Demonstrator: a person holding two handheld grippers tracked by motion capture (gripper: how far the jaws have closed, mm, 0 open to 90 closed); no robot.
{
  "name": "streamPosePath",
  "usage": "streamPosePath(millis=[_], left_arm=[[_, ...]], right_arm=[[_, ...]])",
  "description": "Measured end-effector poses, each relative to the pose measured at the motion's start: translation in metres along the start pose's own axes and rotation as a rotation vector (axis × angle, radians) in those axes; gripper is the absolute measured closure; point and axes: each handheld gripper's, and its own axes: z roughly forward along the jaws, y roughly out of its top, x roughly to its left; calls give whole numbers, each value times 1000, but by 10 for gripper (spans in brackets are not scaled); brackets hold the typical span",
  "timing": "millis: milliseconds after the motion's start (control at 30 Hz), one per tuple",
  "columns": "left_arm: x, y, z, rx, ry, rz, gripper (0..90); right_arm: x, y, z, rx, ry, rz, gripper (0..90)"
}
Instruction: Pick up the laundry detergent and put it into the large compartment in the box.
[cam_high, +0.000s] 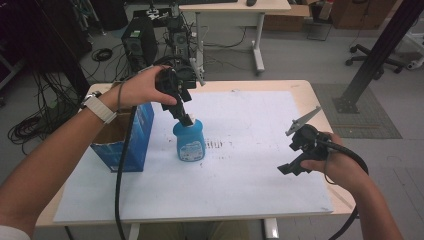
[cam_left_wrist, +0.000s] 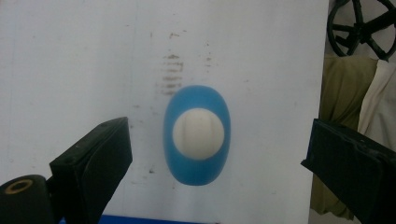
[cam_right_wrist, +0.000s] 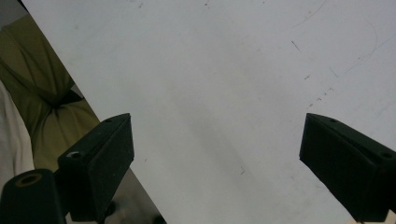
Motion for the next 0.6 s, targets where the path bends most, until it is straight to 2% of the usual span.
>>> streamPosePath(millis=[600], left_arm=[[1, -4, 20, 13, -10, 3, 73]], right_arm=[[0, 0, 1, 3, 2, -1, 101]])
